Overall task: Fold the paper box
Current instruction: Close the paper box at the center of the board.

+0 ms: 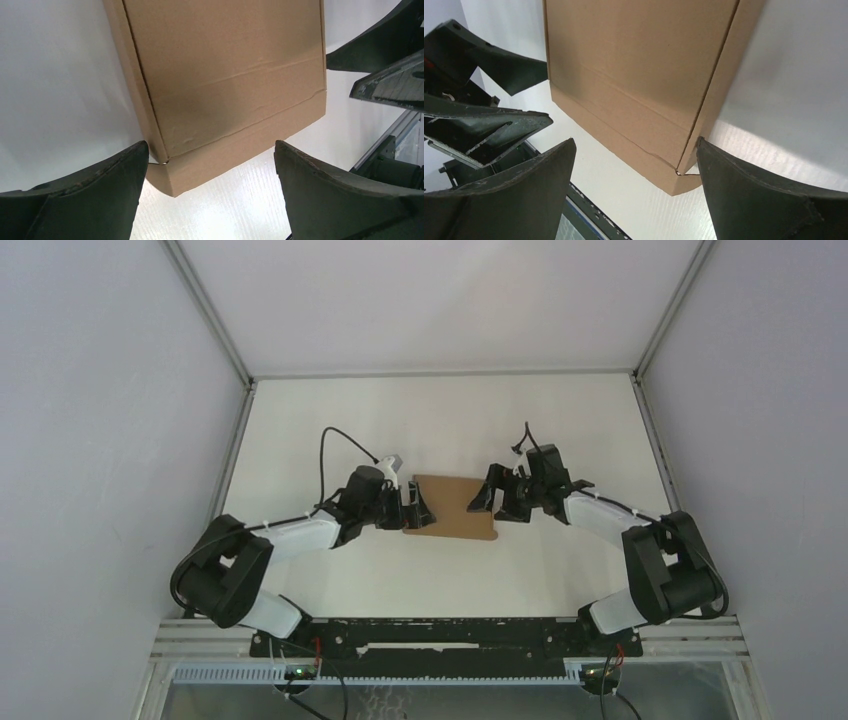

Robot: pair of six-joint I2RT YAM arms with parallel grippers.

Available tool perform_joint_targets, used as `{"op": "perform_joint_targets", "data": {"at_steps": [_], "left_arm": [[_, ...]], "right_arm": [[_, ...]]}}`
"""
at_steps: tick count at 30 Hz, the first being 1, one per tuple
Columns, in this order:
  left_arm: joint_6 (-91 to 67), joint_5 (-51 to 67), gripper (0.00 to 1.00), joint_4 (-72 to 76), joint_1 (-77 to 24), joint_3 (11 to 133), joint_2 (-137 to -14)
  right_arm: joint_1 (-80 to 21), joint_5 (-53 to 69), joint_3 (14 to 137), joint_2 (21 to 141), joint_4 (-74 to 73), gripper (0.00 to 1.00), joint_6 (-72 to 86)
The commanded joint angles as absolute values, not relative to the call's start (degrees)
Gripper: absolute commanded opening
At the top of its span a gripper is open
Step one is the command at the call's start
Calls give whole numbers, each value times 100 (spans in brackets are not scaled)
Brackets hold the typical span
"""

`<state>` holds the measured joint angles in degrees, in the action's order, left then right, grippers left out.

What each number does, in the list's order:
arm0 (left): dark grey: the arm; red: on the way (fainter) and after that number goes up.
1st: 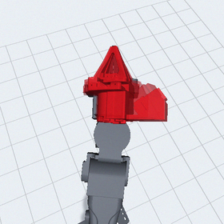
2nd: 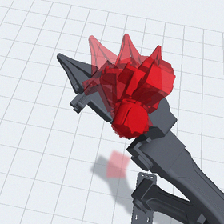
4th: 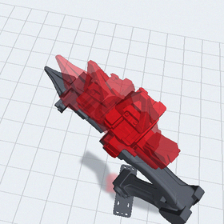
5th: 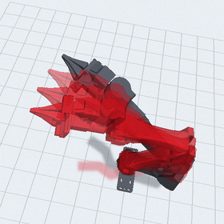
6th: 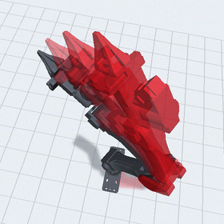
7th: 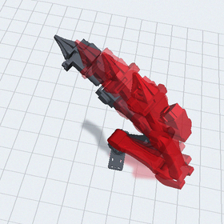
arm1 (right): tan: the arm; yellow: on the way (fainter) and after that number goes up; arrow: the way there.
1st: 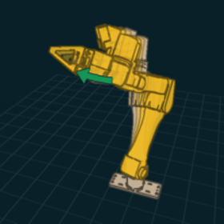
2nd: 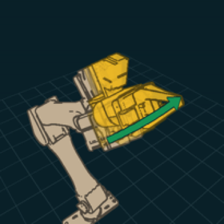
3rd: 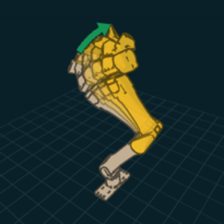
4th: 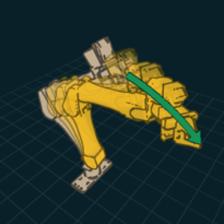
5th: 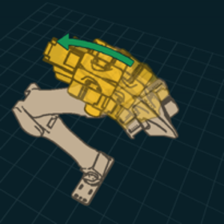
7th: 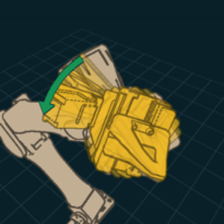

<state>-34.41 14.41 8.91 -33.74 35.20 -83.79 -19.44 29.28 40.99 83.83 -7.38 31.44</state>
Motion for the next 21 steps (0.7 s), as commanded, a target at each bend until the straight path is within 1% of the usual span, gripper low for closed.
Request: {"op": "perform_joint_targets", "data": {"at_steps": [1, 21], "left_arm": [[-3540, 1585, 100, 1276, -3378, 3421, -8405], [-3568, 1637, 100, 1299, -3401, 3384, -8351]], "right_arm": [[-2115, 2926, 4057, 8203, -727, 100, 3196], [-2194, 2938, 3818, 8165, -549, 100, 3260]]}}
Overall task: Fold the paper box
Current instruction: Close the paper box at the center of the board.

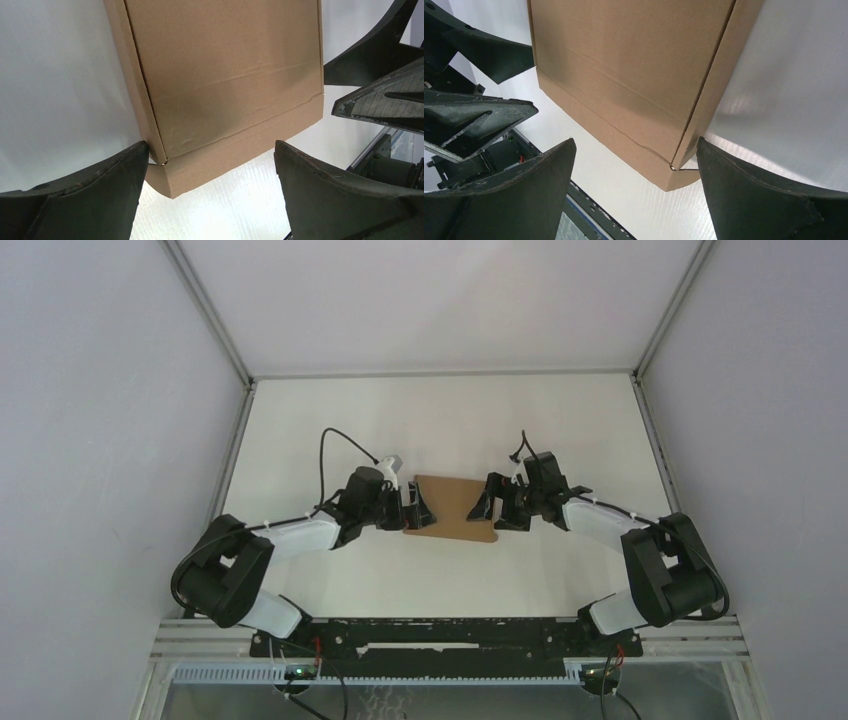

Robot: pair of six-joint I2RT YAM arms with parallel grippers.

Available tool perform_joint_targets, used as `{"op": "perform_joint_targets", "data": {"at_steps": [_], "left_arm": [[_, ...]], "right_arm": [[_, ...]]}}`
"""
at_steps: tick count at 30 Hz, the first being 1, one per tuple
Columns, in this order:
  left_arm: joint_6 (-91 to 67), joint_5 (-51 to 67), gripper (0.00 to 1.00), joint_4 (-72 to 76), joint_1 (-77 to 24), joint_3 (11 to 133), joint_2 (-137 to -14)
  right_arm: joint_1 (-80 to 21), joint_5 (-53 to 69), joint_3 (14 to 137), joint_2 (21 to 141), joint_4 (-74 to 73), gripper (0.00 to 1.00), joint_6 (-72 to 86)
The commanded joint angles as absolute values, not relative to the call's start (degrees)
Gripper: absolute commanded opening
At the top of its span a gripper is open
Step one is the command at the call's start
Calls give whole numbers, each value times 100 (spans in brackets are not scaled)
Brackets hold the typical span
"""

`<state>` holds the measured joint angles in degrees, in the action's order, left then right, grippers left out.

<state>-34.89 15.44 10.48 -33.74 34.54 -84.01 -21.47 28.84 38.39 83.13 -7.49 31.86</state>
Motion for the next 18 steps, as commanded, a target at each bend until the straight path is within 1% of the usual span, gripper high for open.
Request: {"op": "perform_joint_targets", "data": {"at_steps": [1, 18], "left_arm": [[-3568, 1642, 100, 1300, -3406, 3377, -8342], [-3578, 1587, 100, 1287, -3487, 3280, -8338]], "right_arm": [[-2197, 2945, 3820, 8165, -534, 100, 3267], [-2175, 2852, 3819, 8127, -513, 100, 3212]]}}
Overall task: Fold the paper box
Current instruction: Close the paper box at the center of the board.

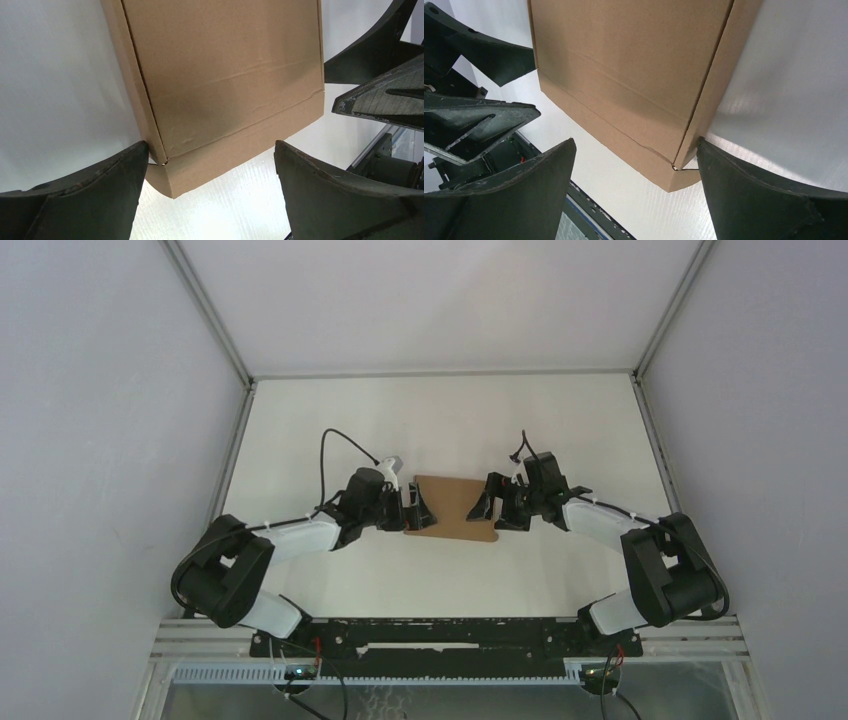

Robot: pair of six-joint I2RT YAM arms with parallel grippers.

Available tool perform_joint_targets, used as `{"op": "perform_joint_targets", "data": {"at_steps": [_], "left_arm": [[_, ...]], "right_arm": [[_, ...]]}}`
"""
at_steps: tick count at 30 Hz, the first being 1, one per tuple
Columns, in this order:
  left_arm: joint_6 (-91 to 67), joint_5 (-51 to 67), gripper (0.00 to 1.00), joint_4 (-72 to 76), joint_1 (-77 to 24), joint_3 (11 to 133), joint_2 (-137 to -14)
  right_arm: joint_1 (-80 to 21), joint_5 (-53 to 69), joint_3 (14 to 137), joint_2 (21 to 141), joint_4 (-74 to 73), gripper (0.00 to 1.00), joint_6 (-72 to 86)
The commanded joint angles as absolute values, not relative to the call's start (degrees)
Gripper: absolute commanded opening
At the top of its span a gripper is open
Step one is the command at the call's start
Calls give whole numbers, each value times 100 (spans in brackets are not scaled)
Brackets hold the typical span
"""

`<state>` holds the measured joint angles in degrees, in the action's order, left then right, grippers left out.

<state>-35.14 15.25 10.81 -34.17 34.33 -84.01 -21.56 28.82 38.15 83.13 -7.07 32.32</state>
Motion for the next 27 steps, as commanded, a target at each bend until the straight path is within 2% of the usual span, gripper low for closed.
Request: {"op": "perform_joint_targets", "data": {"at_steps": [1, 27], "left_arm": [[-3573, 1572, 100, 1277, -3483, 3279, -8333], [-3584, 1501, 100, 1393, -3498, 3264, -8375]], "right_arm": [[-2155, 2841, 3823, 8115, -525, 100, 3198], [-2144, 2972, 3823, 8111, -393, 100, 3198]]}}
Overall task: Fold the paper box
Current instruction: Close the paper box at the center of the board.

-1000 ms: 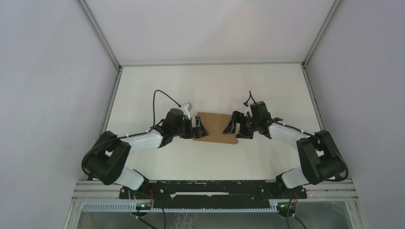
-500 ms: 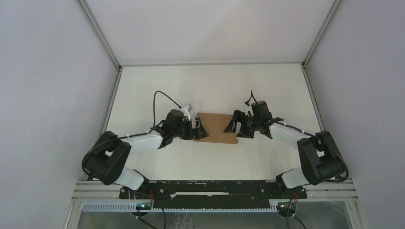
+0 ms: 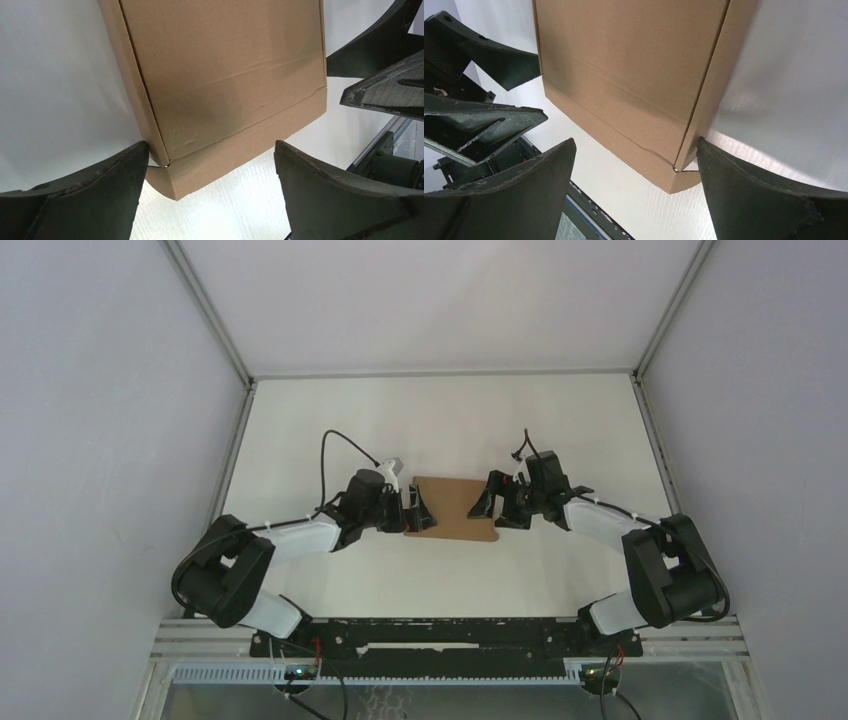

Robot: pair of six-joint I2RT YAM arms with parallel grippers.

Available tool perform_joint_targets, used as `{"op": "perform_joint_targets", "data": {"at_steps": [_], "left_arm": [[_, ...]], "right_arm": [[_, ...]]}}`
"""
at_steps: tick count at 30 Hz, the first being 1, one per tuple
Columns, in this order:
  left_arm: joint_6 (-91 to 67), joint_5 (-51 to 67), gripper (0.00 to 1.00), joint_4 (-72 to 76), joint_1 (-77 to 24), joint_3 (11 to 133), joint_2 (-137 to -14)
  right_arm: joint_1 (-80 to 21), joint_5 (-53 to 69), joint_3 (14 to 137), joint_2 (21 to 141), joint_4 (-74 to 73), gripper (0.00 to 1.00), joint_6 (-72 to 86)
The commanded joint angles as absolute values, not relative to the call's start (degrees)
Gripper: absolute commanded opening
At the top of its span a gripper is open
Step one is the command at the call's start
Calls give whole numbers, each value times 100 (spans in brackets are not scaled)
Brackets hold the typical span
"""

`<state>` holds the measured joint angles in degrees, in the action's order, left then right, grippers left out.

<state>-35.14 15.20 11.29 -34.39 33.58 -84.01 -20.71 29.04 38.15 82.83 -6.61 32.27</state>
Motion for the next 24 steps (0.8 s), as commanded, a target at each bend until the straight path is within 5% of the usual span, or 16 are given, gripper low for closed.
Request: {"op": "perform_joint_targets", "data": {"at_steps": [1, 24], "left_arm": [[-3586, 1504, 100, 1419, -3494, 3249, -8349], [-3575, 1444, 100, 839, -3703, 3241, -7323]], "right_arm": [[-2152, 2987, 3821, 8117, -381, 100, 3206], [-2307, 3036, 3937, 7371, -890, 100, 3251]]}}
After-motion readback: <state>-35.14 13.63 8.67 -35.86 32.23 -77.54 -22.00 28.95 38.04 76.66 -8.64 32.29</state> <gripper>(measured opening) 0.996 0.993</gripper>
